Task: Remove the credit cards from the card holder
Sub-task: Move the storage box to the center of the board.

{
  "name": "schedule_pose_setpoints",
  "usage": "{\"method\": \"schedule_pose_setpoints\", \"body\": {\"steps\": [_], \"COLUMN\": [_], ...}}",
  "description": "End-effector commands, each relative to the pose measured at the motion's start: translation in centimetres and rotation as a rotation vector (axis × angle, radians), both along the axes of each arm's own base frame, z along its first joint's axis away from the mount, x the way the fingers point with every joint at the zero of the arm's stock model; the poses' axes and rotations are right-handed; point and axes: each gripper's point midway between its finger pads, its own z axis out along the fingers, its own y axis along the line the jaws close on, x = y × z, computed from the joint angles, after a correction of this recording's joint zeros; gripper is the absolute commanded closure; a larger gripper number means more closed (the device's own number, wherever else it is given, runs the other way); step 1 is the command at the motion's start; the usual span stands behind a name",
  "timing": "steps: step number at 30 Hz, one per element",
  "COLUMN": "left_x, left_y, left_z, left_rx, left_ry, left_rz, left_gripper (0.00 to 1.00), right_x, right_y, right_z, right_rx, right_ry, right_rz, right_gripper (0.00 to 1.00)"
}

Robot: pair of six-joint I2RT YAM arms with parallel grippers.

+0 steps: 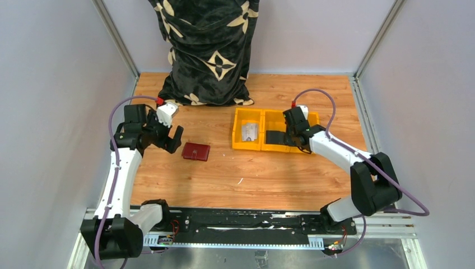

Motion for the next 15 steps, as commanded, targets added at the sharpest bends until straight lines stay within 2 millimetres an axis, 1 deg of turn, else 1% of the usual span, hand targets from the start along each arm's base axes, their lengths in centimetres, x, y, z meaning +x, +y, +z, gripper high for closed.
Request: {"method": "schedule_pose_setpoints", "body": {"steps": [1, 7, 8, 9, 11, 12, 15], "left_x": [-0.7, -1.3, -1.4, -1.4, -1.5, -1.5, -1.4], "left_y": [0.1, 0.2, 0.2, 0.1, -0.2, -0.3, -0.5], "left_z": [-0.5, -1.3, -1.5, -1.6, -1.7, -1.9, -2.3], "left_rx": [0.013, 0.047, 0.05, 0.049, 0.038, 0.031, 0.015], "left_ry": [0.02, 0.029, 0.033, 0.037, 0.047, 0.053, 0.075], "left_rz": [-0.023, -0.061, -0.069, -0.075, -0.092, -0.099, -0.104], "left_gripper": [0.0, 0.0, 0.0, 0.0, 0.0, 0.0, 0.0], "right_x": [2.2, 4.1, 4.3, 4.5, 4.6, 4.5, 4.3], "right_y": [2.4, 4.1, 4.4, 4.9, 5.6, 5.8, 6.2], "right_z": [1.6, 1.8, 1.6, 1.7, 1.7, 2.0, 3.7], "right_rx": [0.011, 0.028, 0.032, 0.047, 0.052, 0.056, 0.064], "right_ry": [-0.071, -0.098, -0.094, -0.087, -0.083, -0.092, -0.155], "right_rz": [0.011, -0.003, -0.002, 0.005, 0.014, 0.021, 0.044], "right_gripper": [1.0, 0.99, 0.97, 0.93, 0.74, 0.62, 0.34]}}
